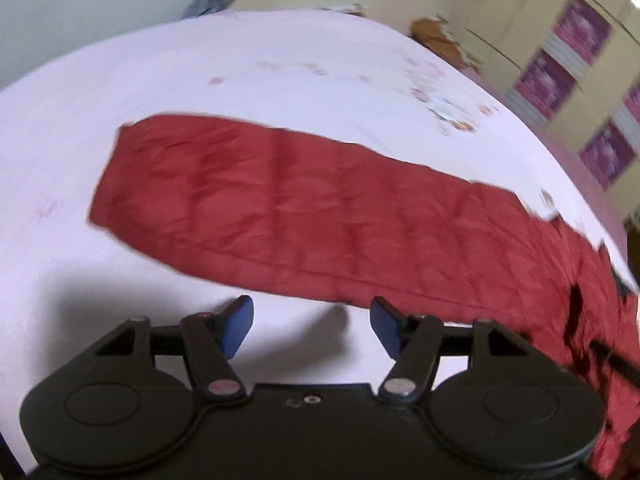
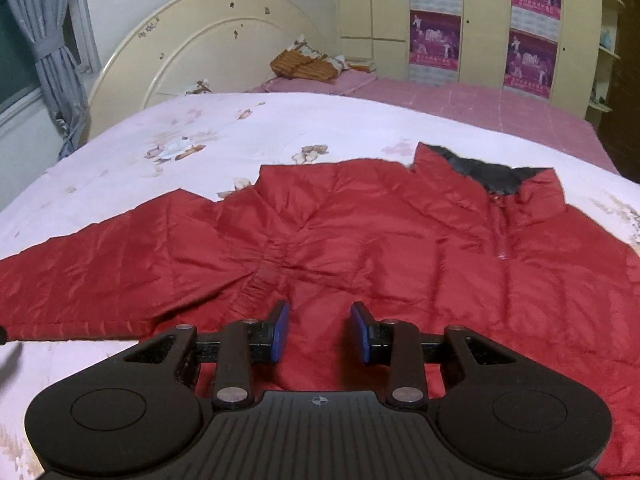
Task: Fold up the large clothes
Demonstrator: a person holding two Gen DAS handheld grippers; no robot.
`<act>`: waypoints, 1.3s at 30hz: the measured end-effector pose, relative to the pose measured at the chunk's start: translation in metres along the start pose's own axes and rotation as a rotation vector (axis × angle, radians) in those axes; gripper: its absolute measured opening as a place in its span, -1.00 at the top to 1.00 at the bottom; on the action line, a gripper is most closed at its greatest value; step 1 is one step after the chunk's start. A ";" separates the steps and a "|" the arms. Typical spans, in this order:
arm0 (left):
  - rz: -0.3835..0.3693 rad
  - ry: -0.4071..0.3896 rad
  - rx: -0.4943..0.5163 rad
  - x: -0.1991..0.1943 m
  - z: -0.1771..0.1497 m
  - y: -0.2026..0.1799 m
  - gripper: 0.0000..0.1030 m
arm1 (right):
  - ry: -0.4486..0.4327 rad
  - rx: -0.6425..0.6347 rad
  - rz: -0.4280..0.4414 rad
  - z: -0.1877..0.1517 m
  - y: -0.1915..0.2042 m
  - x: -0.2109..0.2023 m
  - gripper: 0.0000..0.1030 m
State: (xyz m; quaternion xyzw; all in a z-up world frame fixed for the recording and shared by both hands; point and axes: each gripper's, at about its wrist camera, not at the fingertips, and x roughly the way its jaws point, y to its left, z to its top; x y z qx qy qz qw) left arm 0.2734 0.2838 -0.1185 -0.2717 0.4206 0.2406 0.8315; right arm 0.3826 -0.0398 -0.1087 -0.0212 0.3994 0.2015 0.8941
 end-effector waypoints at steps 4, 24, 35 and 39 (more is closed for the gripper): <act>-0.044 -0.007 -0.155 0.009 0.006 0.036 -0.17 | 0.043 -0.062 -0.037 -0.007 0.009 0.019 0.34; -0.142 -0.263 -0.083 -0.017 0.032 0.012 0.90 | 0.035 -0.006 -0.018 -0.006 0.001 0.019 0.35; -0.482 -0.214 0.400 -0.046 0.001 -0.155 0.90 | -0.058 0.135 -0.026 -0.002 -0.043 -0.026 0.34; -0.578 -0.152 0.566 -0.036 -0.033 -0.214 0.90 | -0.074 0.186 -0.073 -0.010 -0.068 -0.044 0.34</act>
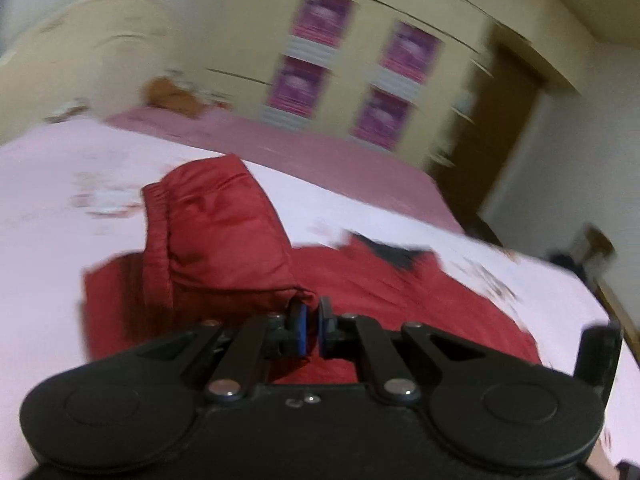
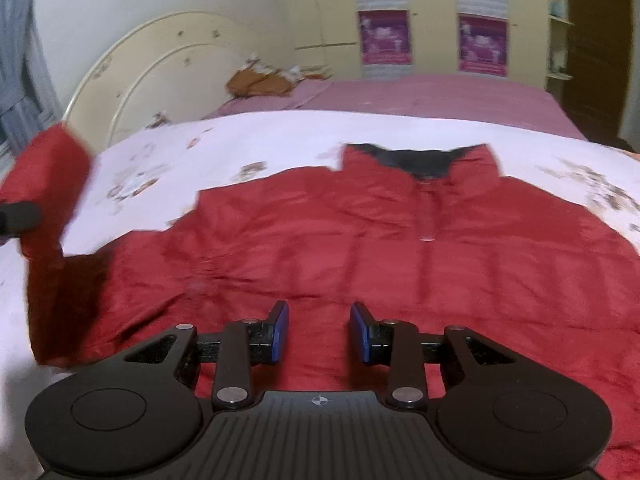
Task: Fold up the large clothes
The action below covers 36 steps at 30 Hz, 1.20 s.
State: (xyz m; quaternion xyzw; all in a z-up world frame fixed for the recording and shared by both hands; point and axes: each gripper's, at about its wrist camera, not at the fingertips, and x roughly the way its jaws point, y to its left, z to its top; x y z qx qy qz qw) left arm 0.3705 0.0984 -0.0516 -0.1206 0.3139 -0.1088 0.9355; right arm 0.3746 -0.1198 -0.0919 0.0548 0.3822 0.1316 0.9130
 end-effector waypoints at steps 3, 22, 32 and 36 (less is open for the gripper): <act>-0.064 0.071 0.068 0.029 -0.016 -0.036 0.90 | -0.006 0.036 -0.038 -0.004 -0.022 -0.010 0.34; 0.061 0.144 0.284 0.038 -0.052 -0.056 -0.65 | -0.125 0.180 -0.001 0.011 -0.060 -0.045 -0.87; 0.362 0.112 0.204 -0.014 -0.063 0.024 -0.64 | -0.088 -0.031 0.061 0.018 0.019 -0.010 -0.87; 0.395 0.155 0.196 -0.007 -0.075 0.031 -0.60 | -0.064 -0.129 -0.002 0.014 0.044 0.011 -0.84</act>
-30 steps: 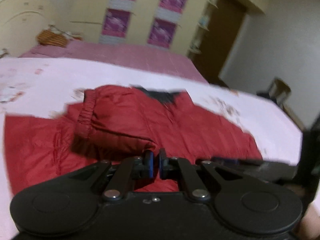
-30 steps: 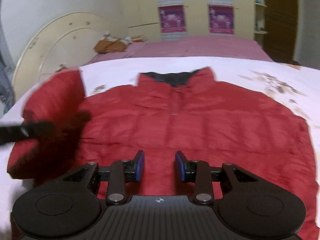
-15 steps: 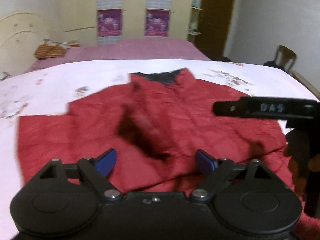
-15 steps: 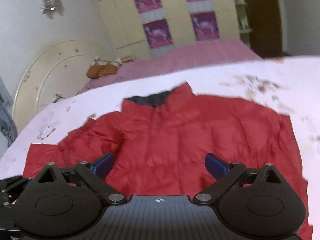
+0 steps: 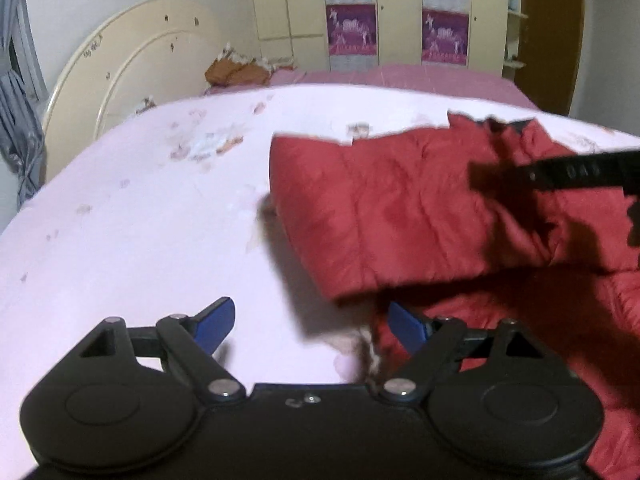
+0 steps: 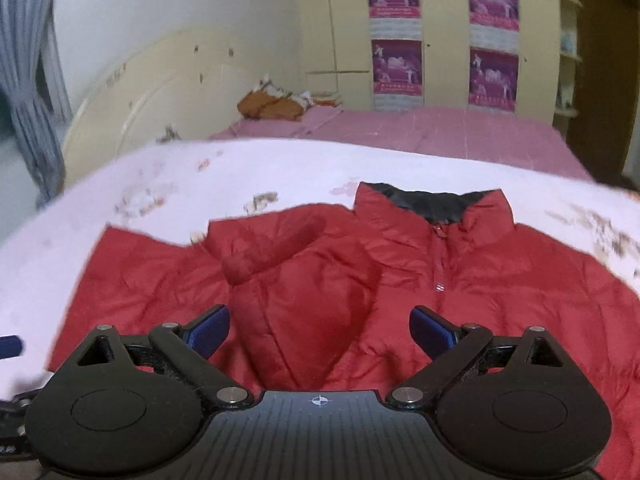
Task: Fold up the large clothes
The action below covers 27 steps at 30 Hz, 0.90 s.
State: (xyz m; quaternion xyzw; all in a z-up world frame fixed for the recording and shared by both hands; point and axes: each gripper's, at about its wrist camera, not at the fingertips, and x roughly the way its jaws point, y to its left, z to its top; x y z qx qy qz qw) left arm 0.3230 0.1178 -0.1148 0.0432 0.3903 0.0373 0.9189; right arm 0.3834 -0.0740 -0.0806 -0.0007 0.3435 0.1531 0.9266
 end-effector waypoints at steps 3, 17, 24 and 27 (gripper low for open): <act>0.011 -0.008 0.030 0.012 -0.001 -0.010 -0.50 | 0.027 0.000 -0.003 0.001 -0.001 0.006 0.12; -0.010 -0.065 0.133 0.043 0.008 -0.046 0.55 | -0.061 0.238 -0.183 -0.005 -0.124 -0.071 0.86; -0.057 -0.031 0.137 0.046 0.008 -0.047 0.71 | 0.055 0.373 -0.251 -0.047 -0.167 -0.066 0.86; -0.113 -0.004 0.100 0.038 0.012 -0.039 0.71 | 0.084 0.402 -0.258 -0.057 -0.174 -0.065 0.85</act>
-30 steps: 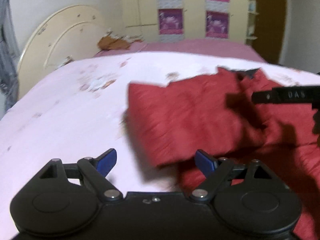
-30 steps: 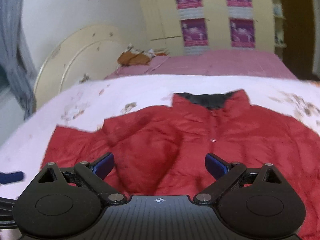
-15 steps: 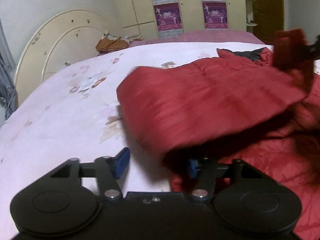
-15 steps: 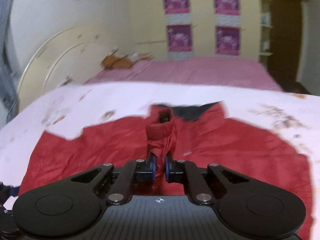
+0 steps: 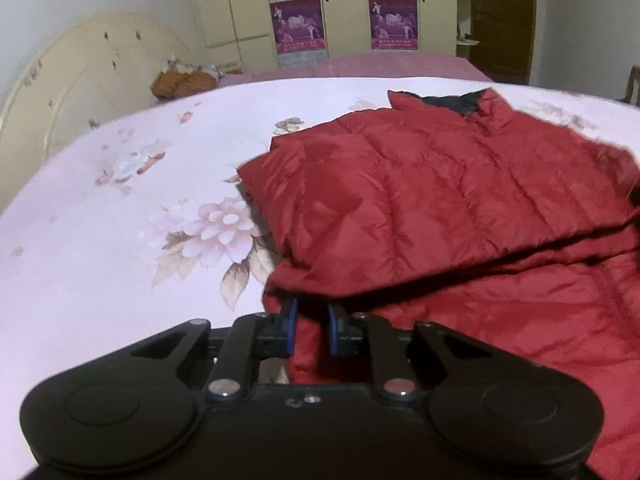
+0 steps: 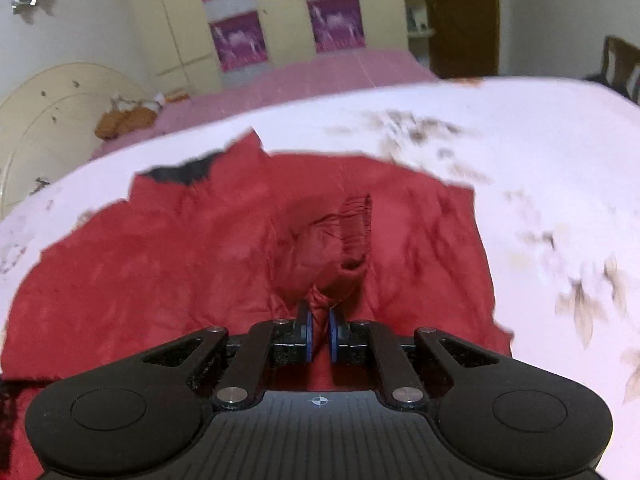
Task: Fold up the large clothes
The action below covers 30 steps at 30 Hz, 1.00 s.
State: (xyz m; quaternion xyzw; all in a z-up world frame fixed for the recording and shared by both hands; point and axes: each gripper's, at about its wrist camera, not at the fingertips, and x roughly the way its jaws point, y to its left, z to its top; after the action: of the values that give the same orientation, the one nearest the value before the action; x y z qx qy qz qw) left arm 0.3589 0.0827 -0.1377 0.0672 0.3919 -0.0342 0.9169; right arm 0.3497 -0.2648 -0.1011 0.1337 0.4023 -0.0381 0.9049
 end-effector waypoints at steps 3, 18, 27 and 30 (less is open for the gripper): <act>-0.044 0.013 -0.083 -0.013 0.002 0.015 0.56 | -0.012 0.030 0.006 0.002 -0.009 -0.009 0.84; -0.087 -0.054 -0.124 0.015 0.054 0.003 0.55 | -0.085 -0.010 -0.043 0.025 -0.013 -0.009 -0.26; -0.084 -0.052 -0.102 0.047 0.070 -0.014 0.55 | -0.020 -0.014 0.005 0.031 -0.006 0.027 0.60; -0.095 -0.054 -0.105 0.052 0.072 -0.017 0.55 | -0.080 -0.070 -0.024 0.033 -0.002 0.018 0.66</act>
State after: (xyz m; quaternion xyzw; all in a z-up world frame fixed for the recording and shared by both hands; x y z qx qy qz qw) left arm 0.4446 0.0543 -0.1275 -0.0004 0.3711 -0.0589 0.9267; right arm 0.3856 -0.2748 -0.0937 0.0956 0.3684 -0.0403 0.9239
